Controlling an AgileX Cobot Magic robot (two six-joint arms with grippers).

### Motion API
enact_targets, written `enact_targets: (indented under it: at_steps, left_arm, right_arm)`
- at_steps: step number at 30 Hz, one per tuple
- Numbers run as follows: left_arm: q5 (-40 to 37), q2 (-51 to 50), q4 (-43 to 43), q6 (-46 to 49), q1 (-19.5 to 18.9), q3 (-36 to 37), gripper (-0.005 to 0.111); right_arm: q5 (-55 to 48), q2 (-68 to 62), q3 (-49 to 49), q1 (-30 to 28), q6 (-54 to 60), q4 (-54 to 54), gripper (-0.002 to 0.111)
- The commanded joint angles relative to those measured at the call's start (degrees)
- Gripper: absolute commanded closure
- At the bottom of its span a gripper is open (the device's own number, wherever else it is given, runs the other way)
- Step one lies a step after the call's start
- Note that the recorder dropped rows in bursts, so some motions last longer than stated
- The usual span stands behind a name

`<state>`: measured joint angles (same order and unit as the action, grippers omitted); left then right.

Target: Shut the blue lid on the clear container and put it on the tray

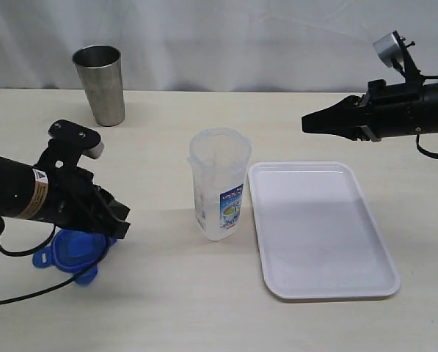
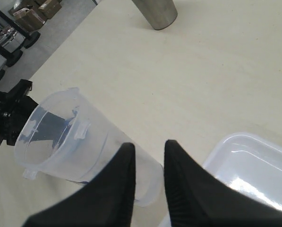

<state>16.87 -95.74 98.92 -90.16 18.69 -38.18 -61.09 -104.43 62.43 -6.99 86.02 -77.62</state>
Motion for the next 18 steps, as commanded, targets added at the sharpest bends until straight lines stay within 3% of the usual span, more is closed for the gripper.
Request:
enact_targets:
  at_steps: [1, 4, 6, 14, 18]
  left_arm:
    - [-4.25, -0.09, 1.02, -1.99, 0.07, 0.01, 0.059]
    - [-19.32, -0.09, 1.02, -0.3, -0.04, 0.01, 0.062]
    - [-23.56, -0.09, 0.3, -0.72, -0.66, 0.01, 0.064]
    - [-4.24, -5.2, 0.85, -0.94, -11.44, -2.07, 0.059]
    - [-0.18, -8.18, 1.02, 0.36, -13.68, -3.25, 0.056]
  right_arm:
    - [-0.67, 0.19, -0.14, -0.19, 0.24, 0.07, 0.086]
    - [-0.67, 0.19, -0.14, -0.19, 0.24, 0.07, 0.086]
    - [-0.67, 0.19, -0.14, -0.19, 0.24, 0.07, 0.086]
    - [-0.67, 0.19, -0.14, -0.19, 0.24, 0.07, 0.086]
    - [-0.67, 0.19, -0.14, -0.19, 0.24, 0.07, 0.086]
